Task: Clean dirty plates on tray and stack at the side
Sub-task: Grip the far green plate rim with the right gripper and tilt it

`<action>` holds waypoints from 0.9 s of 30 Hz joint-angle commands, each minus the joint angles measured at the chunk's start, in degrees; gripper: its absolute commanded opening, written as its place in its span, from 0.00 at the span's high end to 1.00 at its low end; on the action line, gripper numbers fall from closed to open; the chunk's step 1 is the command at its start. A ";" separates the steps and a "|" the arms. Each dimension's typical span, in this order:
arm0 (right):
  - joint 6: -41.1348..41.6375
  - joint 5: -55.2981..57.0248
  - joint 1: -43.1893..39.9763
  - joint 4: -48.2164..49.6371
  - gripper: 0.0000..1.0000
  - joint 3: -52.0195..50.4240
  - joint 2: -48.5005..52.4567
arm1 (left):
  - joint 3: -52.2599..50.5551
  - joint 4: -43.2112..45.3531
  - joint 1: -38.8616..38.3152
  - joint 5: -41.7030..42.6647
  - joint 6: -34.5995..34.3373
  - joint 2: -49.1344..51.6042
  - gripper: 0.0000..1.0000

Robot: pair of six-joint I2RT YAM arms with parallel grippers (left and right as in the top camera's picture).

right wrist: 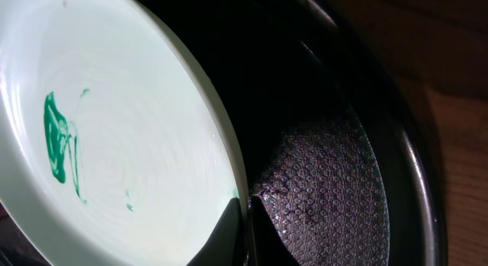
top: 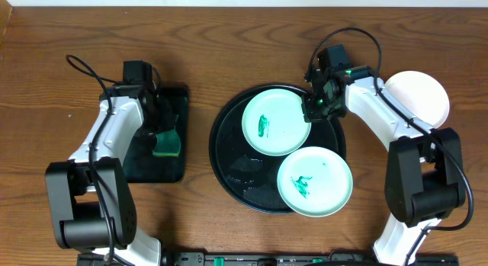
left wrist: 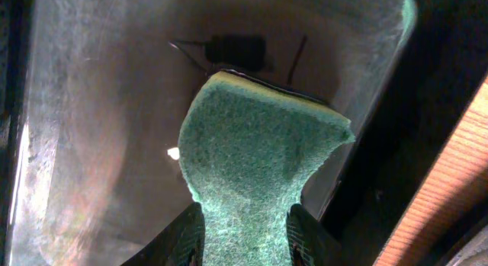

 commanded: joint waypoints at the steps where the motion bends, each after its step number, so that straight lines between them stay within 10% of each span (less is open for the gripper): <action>1: 0.42 0.13 -0.07 -0.07 0.99 -0.61 0.07 | -0.70 0.02 -0.09 0.87 1.29 1.36 0.63; 10: 0.42 0.11 -0.02 -0.09 0.99 -0.61 0.04 | -0.70 0.17 -0.09 1.99 1.29 8.61 0.63; 14: 0.42 0.11 -0.04 -0.09 0.99 -0.61 0.04 | -0.68 0.74 -0.09 2.16 1.27 9.18 0.93; 27: 0.42 0.11 -0.02 -0.72 0.99 -0.61 0.04 | -0.61 -0.50 -0.09 -2.91 0.74 -5.18 0.93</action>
